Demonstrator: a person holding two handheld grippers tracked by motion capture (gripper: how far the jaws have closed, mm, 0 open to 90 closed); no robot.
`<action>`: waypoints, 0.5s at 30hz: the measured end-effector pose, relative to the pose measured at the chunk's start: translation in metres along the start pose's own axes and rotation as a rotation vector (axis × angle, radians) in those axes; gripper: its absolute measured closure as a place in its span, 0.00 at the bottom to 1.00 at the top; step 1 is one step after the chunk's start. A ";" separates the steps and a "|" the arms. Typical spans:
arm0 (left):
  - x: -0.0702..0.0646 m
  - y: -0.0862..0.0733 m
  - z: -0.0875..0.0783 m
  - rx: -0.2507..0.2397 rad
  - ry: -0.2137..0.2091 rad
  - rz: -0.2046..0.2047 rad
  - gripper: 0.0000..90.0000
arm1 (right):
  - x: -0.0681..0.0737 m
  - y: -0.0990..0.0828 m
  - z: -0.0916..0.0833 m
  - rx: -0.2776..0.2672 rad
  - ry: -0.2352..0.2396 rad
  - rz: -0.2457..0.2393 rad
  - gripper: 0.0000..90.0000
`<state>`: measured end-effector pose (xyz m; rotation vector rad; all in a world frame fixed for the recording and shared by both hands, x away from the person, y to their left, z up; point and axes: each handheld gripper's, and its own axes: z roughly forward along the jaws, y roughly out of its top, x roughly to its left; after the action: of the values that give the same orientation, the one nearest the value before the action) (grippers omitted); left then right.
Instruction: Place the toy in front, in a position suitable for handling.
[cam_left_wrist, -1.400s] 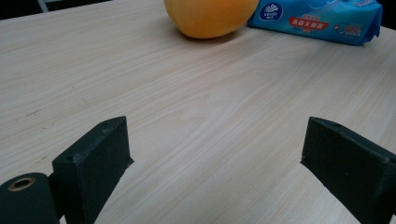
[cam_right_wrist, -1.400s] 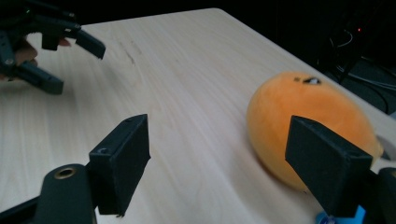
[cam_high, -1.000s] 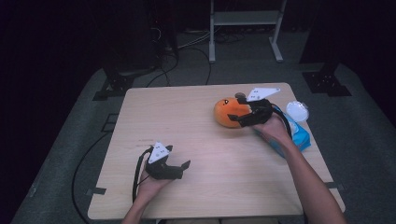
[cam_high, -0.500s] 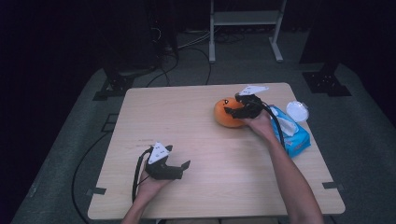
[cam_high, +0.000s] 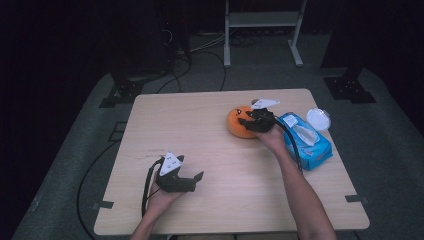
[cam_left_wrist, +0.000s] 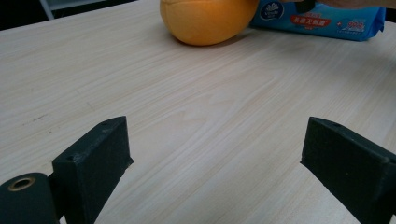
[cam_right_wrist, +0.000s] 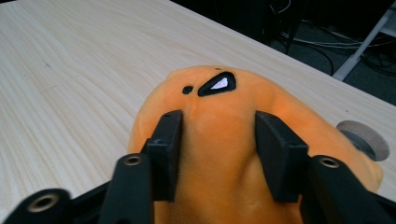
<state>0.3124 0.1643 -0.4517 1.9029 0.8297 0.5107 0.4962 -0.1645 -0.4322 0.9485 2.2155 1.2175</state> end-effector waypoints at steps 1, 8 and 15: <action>0.000 0.000 0.000 0.000 0.000 0.000 0.08 | 0.000 0.000 0.000 0.000 0.000 0.000 0.61; -0.001 0.000 0.001 0.003 0.005 0.012 0.08 | 0.002 0.004 -0.006 -0.001 -0.032 -0.009 0.78; 0.002 0.001 -0.002 -0.015 0.012 0.000 0.08 | -0.002 0.009 -0.017 -0.026 -0.058 0.020 0.83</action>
<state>0.3123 0.1669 -0.4500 1.8878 0.8314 0.5282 0.4892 -0.1720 -0.4160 0.9858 2.1451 1.2102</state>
